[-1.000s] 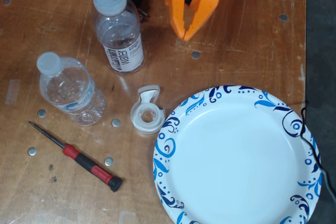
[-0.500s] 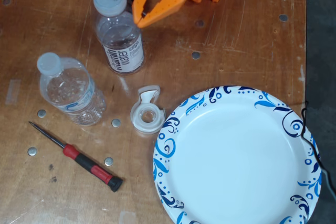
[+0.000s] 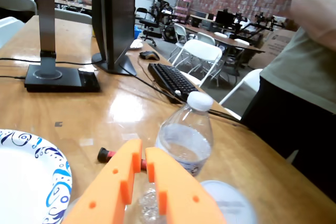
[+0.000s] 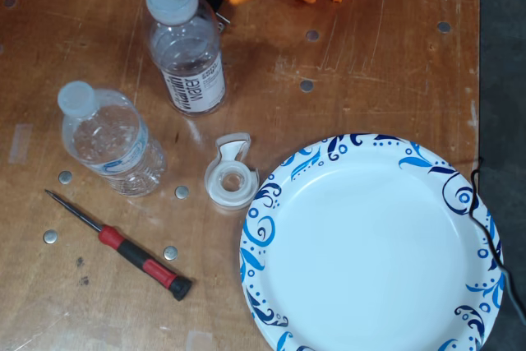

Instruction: Move the bottles to the plate

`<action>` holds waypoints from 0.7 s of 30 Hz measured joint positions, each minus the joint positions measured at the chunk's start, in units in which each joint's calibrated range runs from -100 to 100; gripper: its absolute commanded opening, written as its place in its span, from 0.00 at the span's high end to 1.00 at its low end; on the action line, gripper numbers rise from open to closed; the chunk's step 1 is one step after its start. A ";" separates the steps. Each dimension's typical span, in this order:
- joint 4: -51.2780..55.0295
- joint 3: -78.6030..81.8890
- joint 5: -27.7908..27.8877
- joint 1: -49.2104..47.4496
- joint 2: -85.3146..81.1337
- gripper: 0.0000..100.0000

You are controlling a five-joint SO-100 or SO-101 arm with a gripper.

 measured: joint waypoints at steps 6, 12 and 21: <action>9.70 -10.07 0.00 9.12 -0.17 0.82; 8.43 -5.40 -2.76 9.30 -0.08 0.69; 1.53 6.47 -9.27 6.65 0.00 0.65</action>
